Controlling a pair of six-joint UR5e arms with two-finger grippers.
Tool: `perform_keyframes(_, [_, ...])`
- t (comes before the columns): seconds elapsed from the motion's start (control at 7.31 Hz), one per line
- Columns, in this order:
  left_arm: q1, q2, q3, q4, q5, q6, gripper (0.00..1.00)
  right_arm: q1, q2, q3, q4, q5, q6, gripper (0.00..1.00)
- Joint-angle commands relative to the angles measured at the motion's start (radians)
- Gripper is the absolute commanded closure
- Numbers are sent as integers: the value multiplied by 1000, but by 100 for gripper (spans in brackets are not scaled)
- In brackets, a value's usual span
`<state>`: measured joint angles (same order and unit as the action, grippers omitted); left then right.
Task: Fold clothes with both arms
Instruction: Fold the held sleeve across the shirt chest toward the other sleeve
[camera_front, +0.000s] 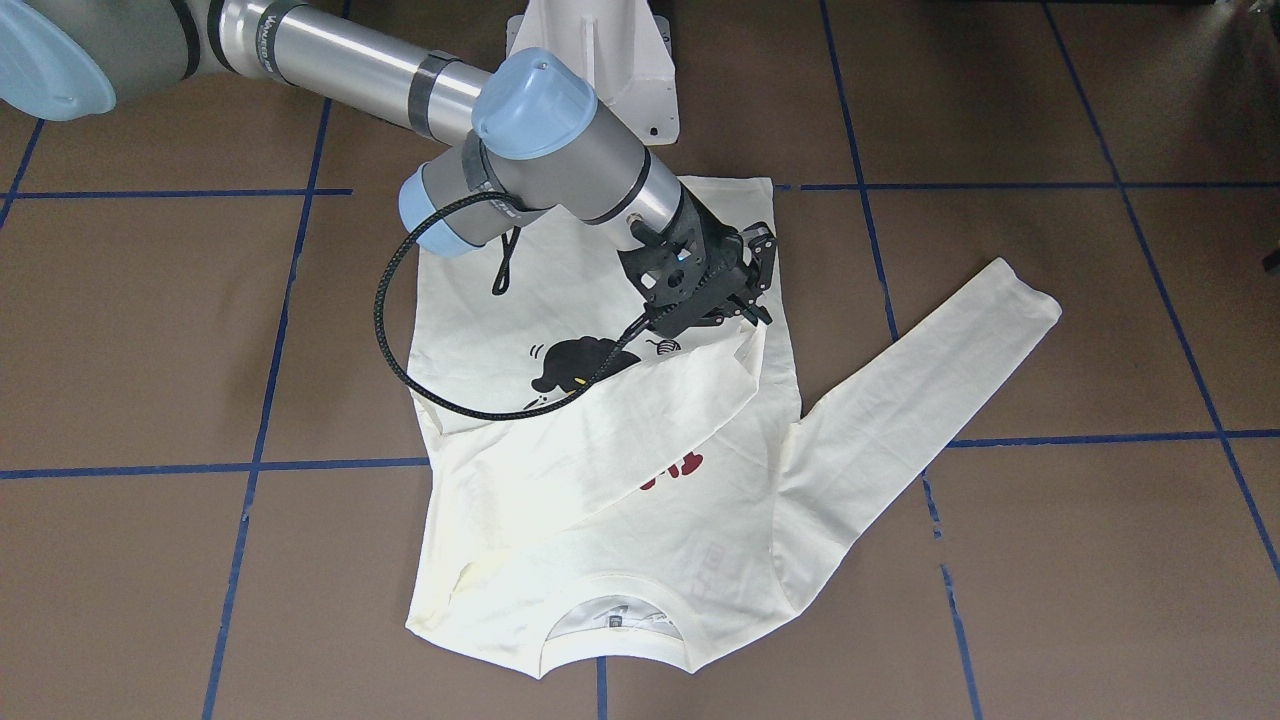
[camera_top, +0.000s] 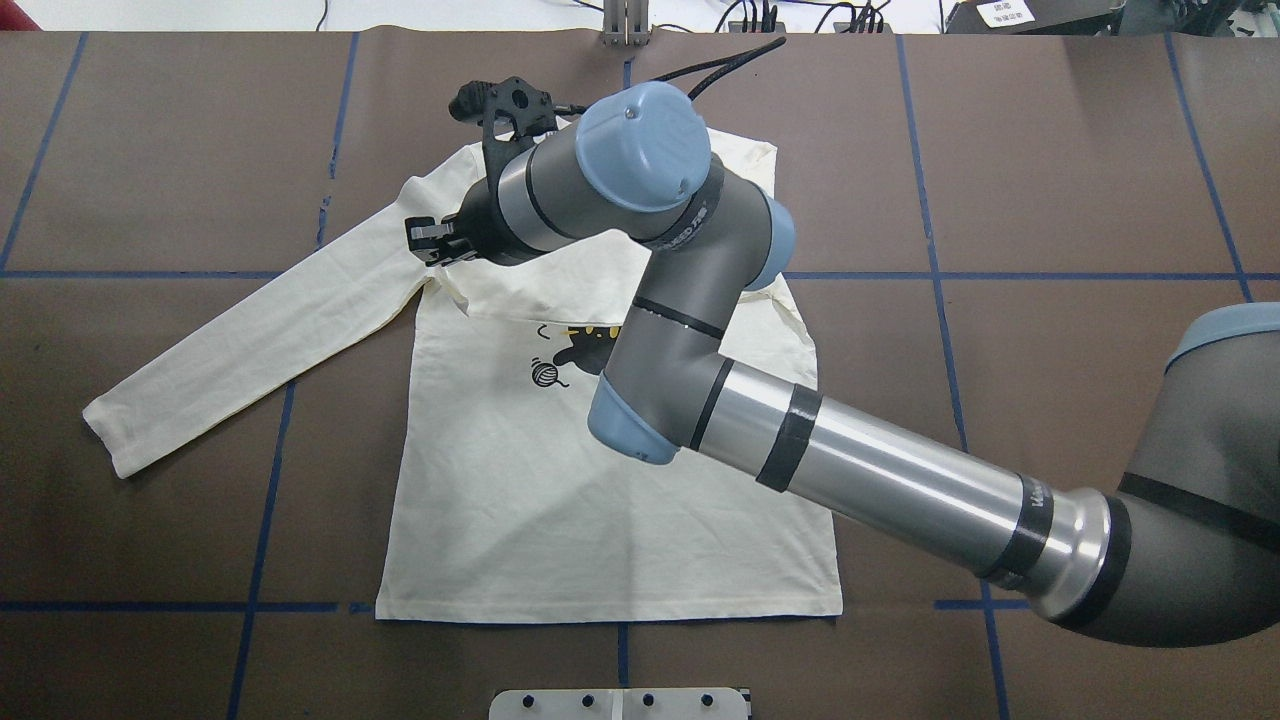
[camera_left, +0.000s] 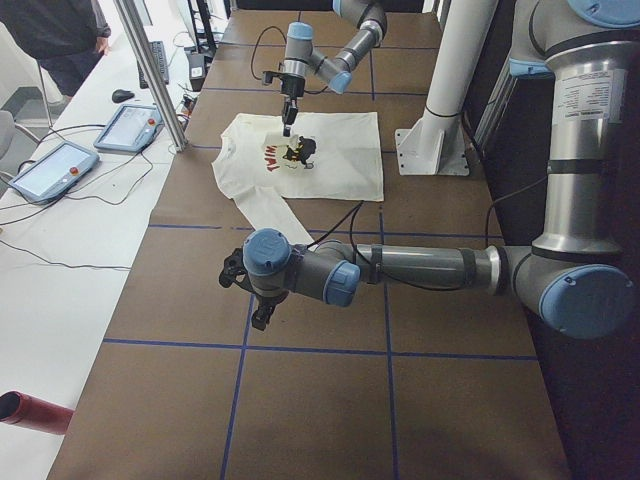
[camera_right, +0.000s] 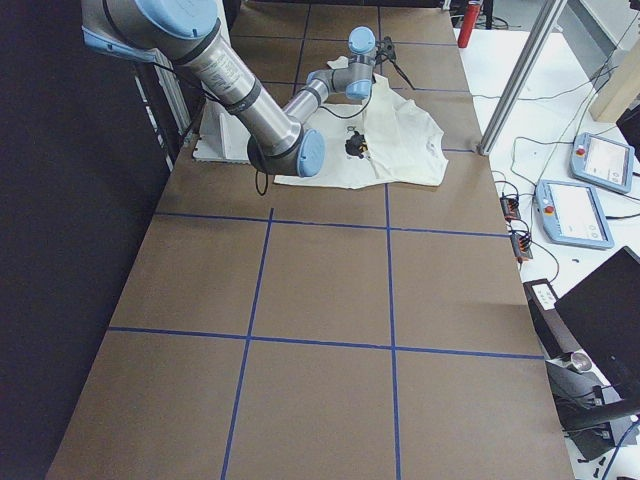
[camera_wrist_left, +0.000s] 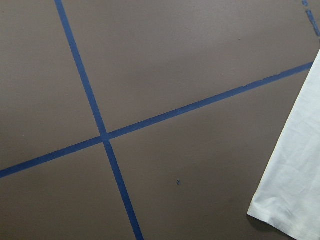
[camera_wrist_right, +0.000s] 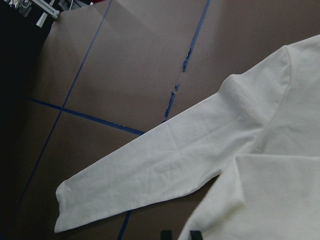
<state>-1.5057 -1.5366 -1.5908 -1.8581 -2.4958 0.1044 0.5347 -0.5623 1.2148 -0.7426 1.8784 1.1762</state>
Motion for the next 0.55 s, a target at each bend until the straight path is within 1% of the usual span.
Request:
perform_keyframes(0.0, [1, 0, 26, -38, 2, -2, 0, -110, -1, -14, -6, -221, 48, 0])
perform_keyframes(0.14, [-1, 0, 26, -39, 3, -3, 0, -110, 2, -15, -33, -222, 93, 0])
perform_keyframes(0.27, [1, -2, 22, -59, 3, -84, 0, -107, 10, -8, -99, -222, 95, 0])
perform_keyframes(0.41, [4, -8, 17, -170, 20, -280, 0, -88, 12, 6, -198, -214, 95, 0])
